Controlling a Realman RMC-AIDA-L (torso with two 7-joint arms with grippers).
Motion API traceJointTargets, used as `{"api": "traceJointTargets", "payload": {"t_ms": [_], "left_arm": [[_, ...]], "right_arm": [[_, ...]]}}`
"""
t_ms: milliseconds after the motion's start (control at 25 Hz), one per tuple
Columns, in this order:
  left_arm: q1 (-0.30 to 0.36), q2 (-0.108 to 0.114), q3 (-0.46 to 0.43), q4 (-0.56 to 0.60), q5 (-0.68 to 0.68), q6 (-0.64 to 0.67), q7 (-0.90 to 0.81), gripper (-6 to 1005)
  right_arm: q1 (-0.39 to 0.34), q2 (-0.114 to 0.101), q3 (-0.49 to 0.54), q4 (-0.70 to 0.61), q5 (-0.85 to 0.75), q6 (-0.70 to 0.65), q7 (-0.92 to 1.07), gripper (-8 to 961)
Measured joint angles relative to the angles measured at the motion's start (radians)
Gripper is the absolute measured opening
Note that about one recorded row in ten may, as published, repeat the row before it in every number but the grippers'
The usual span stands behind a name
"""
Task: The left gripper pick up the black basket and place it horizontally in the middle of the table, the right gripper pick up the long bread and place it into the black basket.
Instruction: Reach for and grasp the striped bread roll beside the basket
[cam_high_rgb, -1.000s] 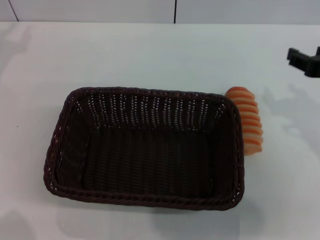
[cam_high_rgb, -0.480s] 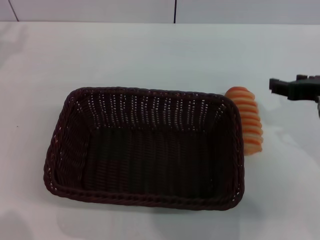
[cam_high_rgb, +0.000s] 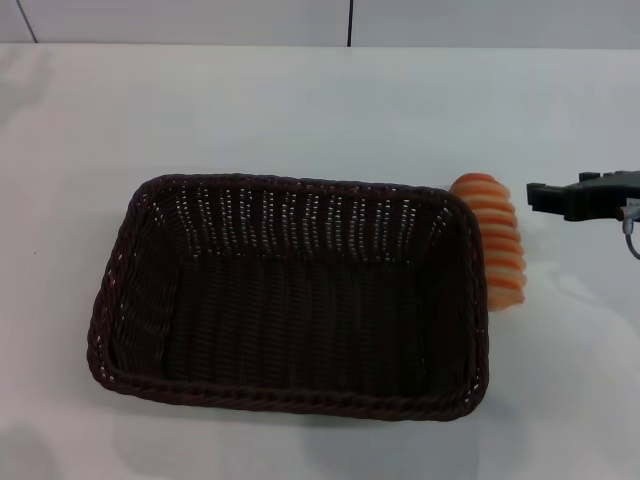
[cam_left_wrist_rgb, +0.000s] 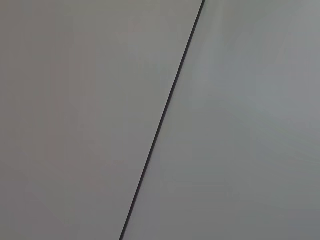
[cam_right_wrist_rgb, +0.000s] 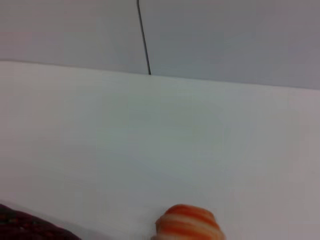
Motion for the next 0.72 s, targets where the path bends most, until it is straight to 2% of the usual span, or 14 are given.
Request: {"api": "traceJointTargets", "payload": {"t_ms": [200, 400, 560, 720], "left_arm": [[0.002, 0.0, -0.001, -0.004, -0.007, 0.002, 0.0, 501], [-0.005, 0.0, -0.001, -0.008, -0.023, 0.016, 0.006, 501], [-0.007, 0.007, -0.001, -0.011, -0.024, 0.022, 0.005, 501], [-0.006, 0.012, -0.001, -0.02, -0.026, 0.025, -0.007, 500]], "right_arm": [[0.01, -0.001, 0.018, 0.0, 0.0, 0.014, -0.008, 641], [0.053, 0.0, 0.029, -0.022, 0.0, 0.049, -0.021, 641], [0.082, 0.0, 0.025, -0.064, 0.0, 0.056, -0.028, 641], [0.083, 0.0, 0.022, -0.075, 0.009, 0.056, -0.029, 641]]}}
